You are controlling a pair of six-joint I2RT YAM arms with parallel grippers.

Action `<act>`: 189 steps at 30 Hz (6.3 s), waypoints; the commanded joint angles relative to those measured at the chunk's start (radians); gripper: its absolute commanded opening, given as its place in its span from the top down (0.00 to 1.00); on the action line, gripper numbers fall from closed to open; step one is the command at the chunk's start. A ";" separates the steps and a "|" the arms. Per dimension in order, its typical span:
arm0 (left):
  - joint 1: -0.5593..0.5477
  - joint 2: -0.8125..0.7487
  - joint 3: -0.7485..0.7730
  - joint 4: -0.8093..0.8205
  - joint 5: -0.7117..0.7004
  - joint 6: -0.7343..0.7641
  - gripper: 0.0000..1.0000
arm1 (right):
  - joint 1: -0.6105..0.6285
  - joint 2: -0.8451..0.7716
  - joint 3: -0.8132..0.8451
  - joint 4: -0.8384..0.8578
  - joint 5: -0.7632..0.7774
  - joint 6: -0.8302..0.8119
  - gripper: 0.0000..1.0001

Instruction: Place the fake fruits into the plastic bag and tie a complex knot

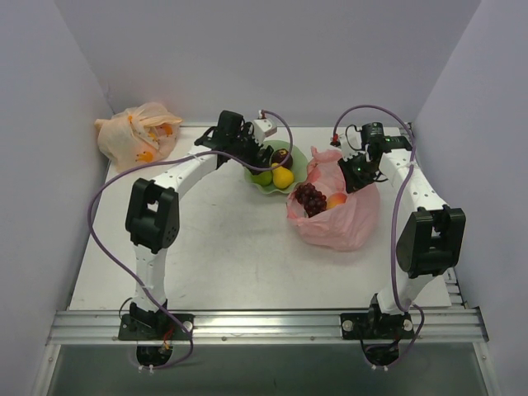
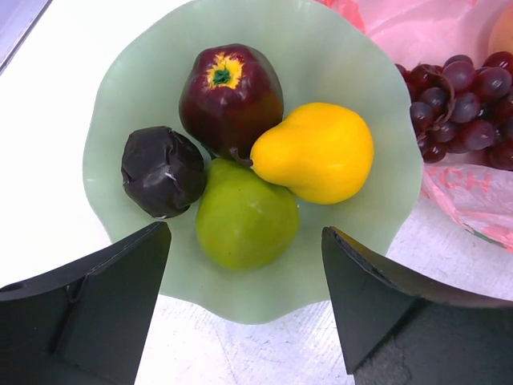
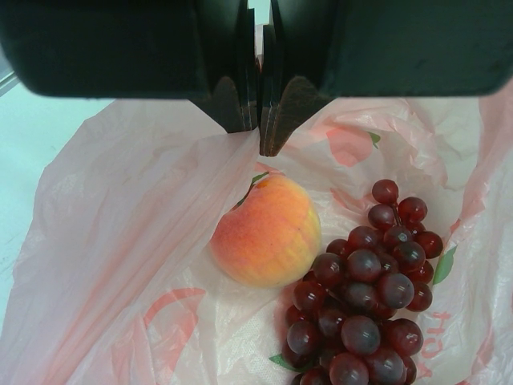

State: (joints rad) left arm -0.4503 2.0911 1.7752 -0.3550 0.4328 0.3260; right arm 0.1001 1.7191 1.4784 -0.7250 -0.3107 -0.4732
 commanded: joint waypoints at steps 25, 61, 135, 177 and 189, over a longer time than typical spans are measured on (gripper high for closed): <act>-0.027 0.196 0.046 0.079 -0.051 -0.030 0.07 | 0.009 -0.019 0.002 -0.027 -0.001 -0.001 1.00; -0.175 -0.017 0.012 0.399 0.156 -0.418 0.36 | -0.020 -0.019 0.014 -0.028 -0.068 0.068 1.00; -0.060 0.087 -0.137 0.531 0.053 -0.742 0.30 | 0.053 0.016 0.017 0.010 -0.005 0.025 1.00; -0.099 0.064 -0.076 0.418 -0.046 -0.627 0.31 | 0.052 0.017 0.016 0.009 -0.010 0.022 1.00; -0.134 -0.014 -0.109 0.530 0.138 -0.724 0.31 | 0.052 0.013 0.019 0.009 -0.013 0.033 1.00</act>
State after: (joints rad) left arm -0.5541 2.1117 1.6756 0.0757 0.4847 -0.3401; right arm 0.1459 1.7744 1.5013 -0.6991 -0.3286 -0.4397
